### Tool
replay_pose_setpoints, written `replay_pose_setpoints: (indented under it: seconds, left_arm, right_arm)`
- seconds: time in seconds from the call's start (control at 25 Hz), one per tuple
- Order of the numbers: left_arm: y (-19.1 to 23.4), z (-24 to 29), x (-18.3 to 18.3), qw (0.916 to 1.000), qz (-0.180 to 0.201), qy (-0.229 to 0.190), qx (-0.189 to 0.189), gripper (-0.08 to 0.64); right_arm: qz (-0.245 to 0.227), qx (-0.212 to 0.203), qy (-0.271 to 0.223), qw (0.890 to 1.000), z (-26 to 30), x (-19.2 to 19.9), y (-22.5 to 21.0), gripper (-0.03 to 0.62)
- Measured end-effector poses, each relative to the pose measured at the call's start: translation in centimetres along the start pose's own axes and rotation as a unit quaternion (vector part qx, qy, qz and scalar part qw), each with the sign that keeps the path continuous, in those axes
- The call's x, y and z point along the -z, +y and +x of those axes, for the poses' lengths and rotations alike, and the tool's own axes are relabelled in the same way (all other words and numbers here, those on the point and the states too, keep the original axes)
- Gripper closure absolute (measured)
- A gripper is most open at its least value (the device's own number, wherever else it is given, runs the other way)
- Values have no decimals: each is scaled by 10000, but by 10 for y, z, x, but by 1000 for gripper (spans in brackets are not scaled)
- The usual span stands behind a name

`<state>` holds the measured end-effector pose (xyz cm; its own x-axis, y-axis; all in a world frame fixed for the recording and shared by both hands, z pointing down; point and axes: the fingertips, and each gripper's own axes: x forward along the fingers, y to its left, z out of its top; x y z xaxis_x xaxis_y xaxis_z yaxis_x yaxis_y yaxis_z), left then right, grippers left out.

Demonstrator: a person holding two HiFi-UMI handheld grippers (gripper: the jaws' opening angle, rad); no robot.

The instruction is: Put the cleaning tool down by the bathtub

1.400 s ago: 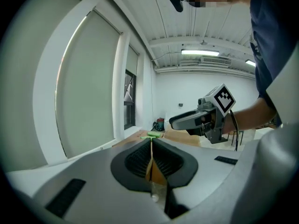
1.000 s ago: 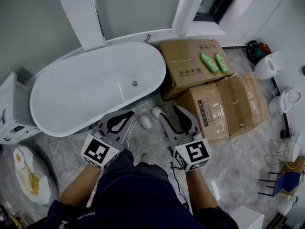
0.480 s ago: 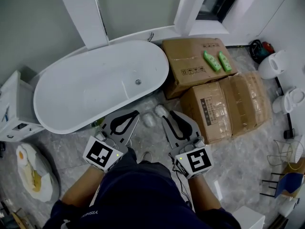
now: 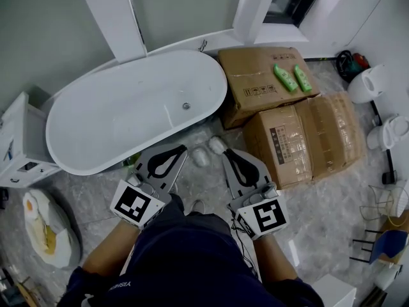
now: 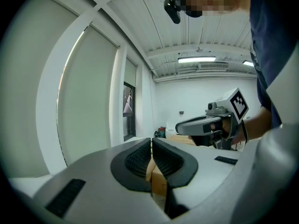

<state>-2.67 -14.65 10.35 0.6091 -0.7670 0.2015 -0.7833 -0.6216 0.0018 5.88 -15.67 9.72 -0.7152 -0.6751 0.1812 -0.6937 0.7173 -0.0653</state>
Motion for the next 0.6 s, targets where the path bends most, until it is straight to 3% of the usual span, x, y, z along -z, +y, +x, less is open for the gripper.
replay_pose_setpoints:
  seconds: [0.6]
  left_arm:
    - [-16, -10, 0, 10000, 10, -43, 71, 525]
  right_arm:
    - [-36, -40, -49, 10000, -15, -1, 14, 588]
